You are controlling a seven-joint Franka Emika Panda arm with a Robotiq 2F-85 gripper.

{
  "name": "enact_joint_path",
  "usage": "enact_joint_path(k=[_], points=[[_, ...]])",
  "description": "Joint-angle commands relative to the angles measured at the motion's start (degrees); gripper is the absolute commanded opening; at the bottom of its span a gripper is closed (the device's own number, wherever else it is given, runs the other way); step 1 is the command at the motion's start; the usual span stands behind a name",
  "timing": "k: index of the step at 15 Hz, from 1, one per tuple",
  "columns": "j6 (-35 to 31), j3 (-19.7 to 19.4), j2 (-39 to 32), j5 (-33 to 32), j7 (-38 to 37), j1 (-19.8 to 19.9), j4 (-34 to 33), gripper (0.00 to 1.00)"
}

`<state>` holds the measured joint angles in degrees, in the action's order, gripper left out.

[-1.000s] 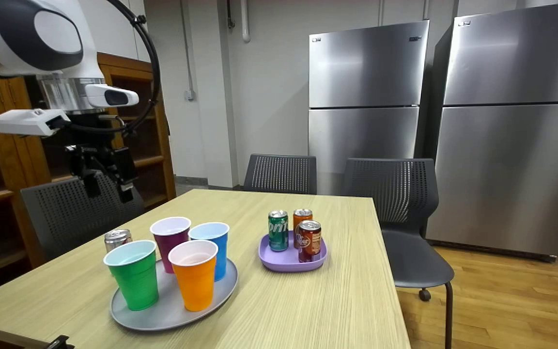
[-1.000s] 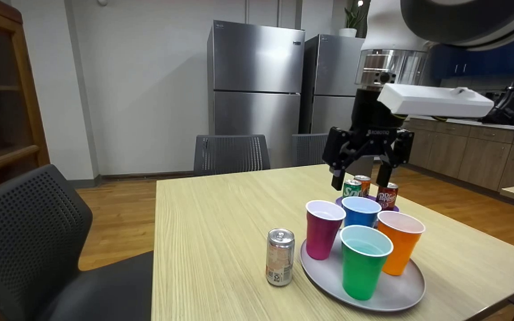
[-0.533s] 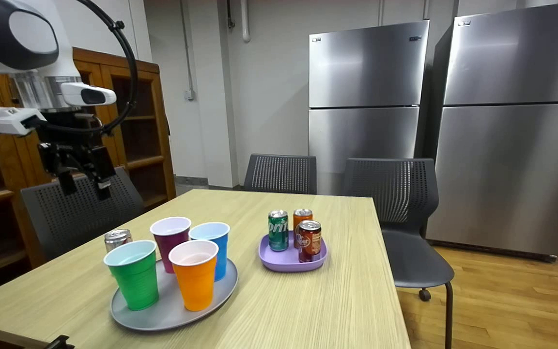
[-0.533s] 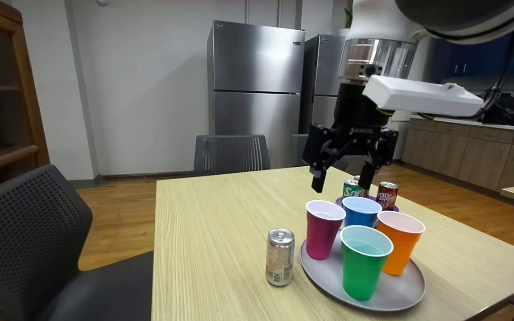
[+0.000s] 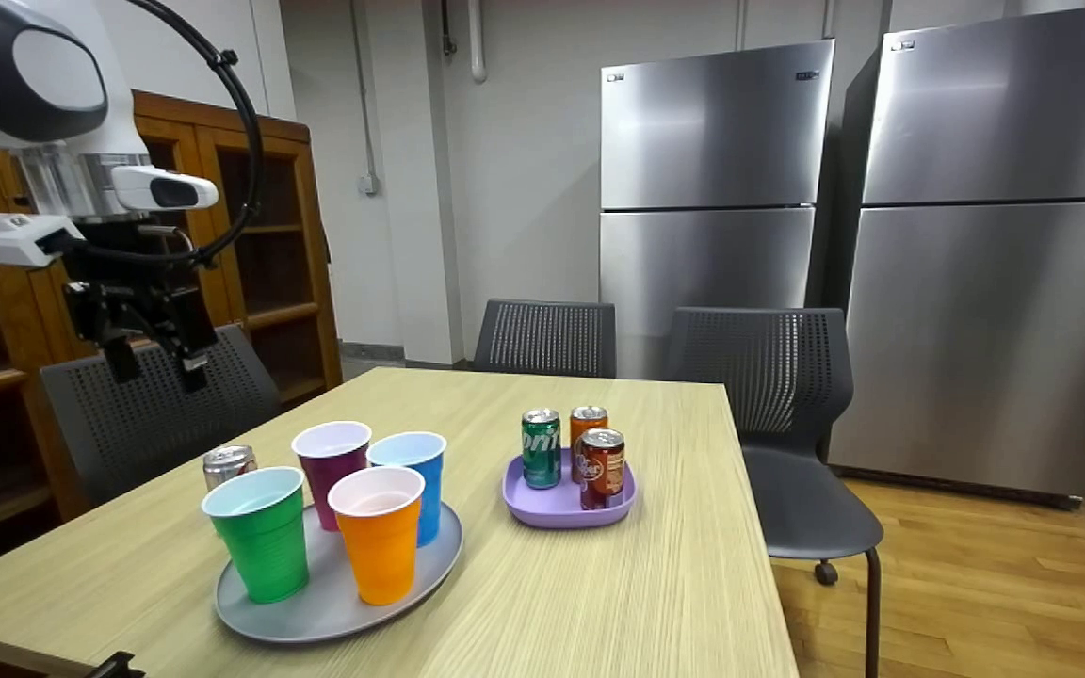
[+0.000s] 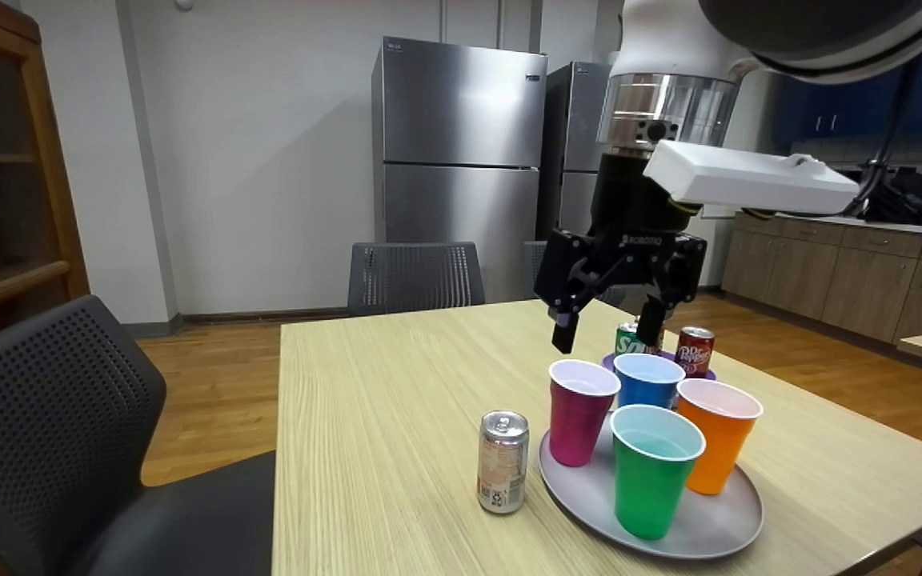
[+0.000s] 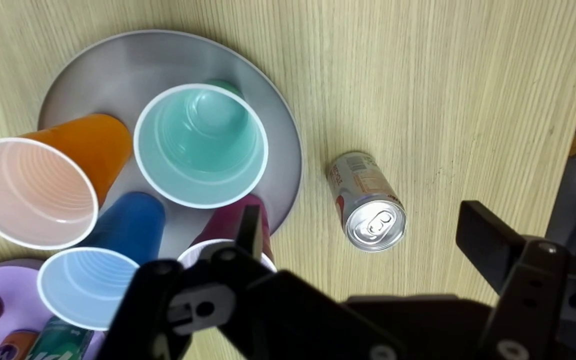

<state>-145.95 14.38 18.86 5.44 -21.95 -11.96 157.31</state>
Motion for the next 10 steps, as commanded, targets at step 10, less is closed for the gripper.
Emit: enact_joint_path(k=[10], points=[[-10.8,1.5,-16.2,-3.9,2.6,-0.3,-5.9,1.00]])
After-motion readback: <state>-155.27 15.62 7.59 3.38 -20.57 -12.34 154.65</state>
